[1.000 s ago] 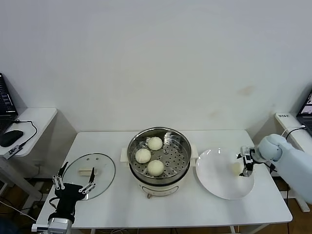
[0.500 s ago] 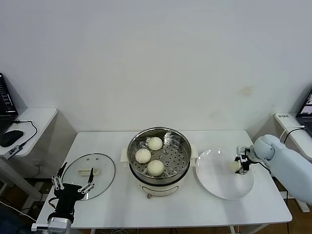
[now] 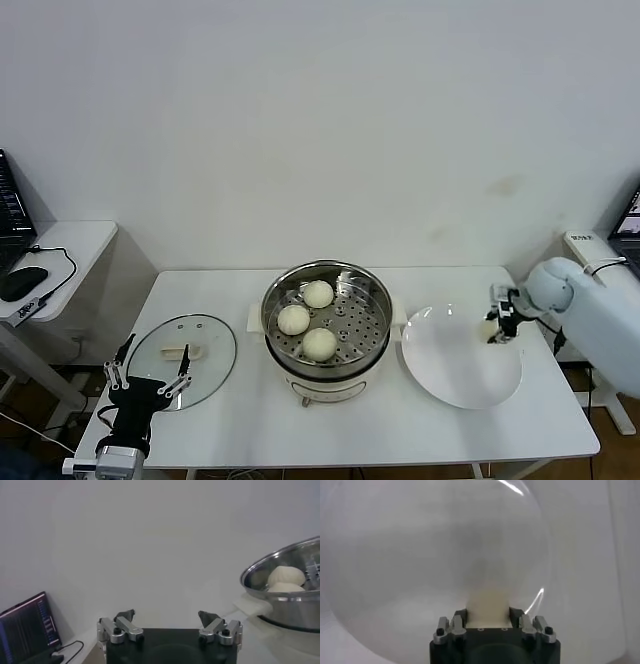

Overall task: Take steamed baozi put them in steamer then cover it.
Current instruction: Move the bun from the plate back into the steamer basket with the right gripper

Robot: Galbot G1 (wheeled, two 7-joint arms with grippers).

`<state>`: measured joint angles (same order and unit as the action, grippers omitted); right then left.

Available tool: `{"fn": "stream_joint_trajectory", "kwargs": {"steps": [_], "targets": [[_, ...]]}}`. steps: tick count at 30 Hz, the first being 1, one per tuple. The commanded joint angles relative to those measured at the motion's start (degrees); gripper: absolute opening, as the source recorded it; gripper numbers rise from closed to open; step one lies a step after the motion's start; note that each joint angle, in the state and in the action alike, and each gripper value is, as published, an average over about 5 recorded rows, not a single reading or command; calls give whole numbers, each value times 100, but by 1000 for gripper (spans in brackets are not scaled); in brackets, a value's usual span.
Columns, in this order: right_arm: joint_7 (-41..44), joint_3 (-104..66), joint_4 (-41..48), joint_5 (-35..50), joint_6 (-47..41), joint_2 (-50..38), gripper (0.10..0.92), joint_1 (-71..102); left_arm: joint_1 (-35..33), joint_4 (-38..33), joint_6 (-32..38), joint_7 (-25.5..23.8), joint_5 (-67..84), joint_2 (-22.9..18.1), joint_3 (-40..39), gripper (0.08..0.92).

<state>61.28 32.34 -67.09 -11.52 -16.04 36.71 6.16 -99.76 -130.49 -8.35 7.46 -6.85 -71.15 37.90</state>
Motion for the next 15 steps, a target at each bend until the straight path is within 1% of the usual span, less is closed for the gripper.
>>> {"fn": "stream_joint_trajectory", "kwargs": {"steps": [1,4,8,11,15], "targets": [[107,2042,-1432,1207,-505,-495,549,-2443,56,72,-10,1,-4,3,-43,823],[27,2730,-1793,1690,-724,-324,551,-3374,113,104,-13,1,-4,-4,-98,823],[-109,3204,-2087,2281,-1059,134,556,-4282,181,157,-12,5,-8,-14,-165,823],[-278,3373,-2258,2798,-1324,512,560,-4668,201,173,-12,7,-14,-10,-185,823],[-726,3588,-2563,3519,-1732,931,566,-4802,200,154,-10,9,-16,-10,-184,823]]}}
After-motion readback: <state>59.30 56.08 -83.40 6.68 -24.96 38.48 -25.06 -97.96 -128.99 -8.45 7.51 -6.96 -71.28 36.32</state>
